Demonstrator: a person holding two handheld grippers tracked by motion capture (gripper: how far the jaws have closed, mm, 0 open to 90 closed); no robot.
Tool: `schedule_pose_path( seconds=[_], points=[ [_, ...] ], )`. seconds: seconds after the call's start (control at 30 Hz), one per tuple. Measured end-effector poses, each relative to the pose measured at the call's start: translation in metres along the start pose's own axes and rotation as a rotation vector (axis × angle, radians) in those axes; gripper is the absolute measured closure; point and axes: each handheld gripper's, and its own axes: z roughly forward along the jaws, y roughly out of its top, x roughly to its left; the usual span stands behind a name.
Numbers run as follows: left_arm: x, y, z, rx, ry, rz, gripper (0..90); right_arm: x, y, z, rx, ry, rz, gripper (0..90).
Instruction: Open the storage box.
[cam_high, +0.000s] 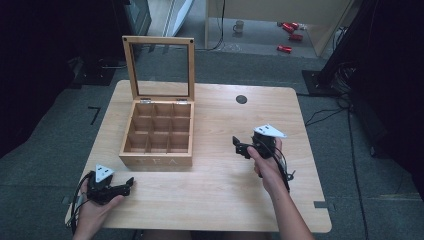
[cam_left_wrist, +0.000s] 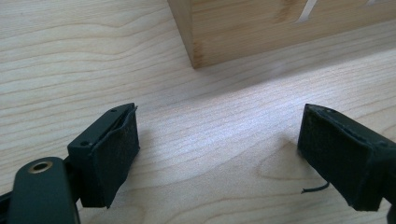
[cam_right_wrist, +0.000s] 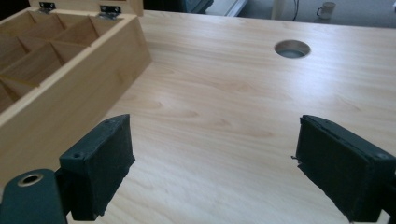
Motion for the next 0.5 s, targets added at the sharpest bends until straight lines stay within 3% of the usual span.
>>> schedule_pose_path(
  seconds=[0.1,0.5],
  points=[
    [0.0,0.0,0.0,-0.001,0.0,0.0,13.1,-0.013,-0.012,-0.016,-0.004,-0.017,0.012,10.8],
    [0.0,0.0,0.0,0.001,0.002,0.001,13.3,-0.049,-0.046,-0.052,0.011,-0.08,0.053,10.8]
  ],
)
